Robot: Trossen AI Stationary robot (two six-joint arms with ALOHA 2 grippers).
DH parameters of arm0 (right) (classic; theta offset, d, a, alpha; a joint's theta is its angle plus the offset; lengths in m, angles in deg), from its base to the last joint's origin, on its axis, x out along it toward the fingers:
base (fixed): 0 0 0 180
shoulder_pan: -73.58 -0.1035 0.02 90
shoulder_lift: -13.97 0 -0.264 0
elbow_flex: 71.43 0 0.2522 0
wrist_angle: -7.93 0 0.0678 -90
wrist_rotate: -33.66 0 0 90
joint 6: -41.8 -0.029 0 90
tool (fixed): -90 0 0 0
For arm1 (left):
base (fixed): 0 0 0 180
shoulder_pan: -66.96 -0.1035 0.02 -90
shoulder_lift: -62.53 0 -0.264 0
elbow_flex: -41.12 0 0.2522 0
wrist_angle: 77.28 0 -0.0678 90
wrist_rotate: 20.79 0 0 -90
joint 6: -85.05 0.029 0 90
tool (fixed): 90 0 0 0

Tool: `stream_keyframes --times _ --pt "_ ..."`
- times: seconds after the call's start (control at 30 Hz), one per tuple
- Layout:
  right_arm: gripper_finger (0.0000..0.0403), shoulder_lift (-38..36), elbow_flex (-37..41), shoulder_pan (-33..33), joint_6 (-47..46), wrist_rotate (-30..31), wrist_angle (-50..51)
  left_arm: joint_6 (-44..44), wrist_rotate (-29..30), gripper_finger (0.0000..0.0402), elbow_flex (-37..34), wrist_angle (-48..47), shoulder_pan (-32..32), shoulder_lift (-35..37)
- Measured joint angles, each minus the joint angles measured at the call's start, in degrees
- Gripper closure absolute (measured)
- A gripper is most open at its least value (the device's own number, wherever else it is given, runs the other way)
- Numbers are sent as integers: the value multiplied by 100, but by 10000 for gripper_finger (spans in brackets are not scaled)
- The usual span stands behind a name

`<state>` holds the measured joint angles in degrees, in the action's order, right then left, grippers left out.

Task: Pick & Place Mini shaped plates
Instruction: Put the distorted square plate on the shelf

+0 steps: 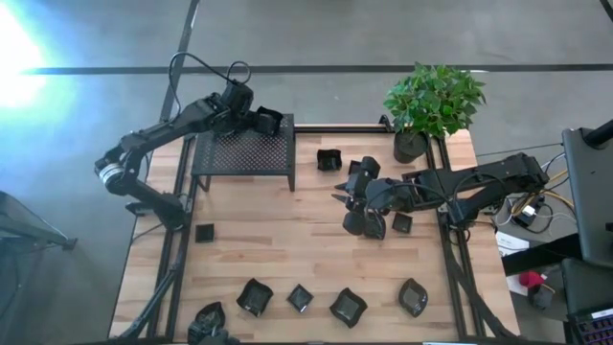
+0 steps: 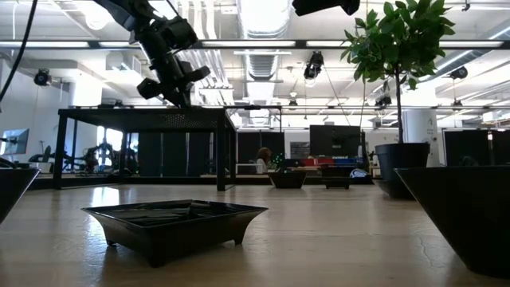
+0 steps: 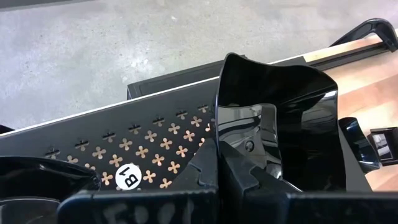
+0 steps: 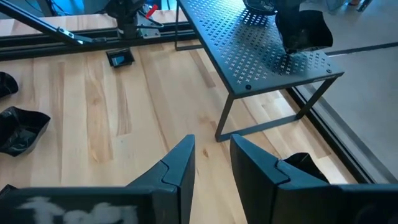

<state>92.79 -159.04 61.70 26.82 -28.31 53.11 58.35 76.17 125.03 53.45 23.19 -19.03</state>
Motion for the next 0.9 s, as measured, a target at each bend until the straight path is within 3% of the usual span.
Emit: stream_keyframes --times 0.9 --pt "303 0 2 0 2 0 0 111 -17 401 0 7 4 2"
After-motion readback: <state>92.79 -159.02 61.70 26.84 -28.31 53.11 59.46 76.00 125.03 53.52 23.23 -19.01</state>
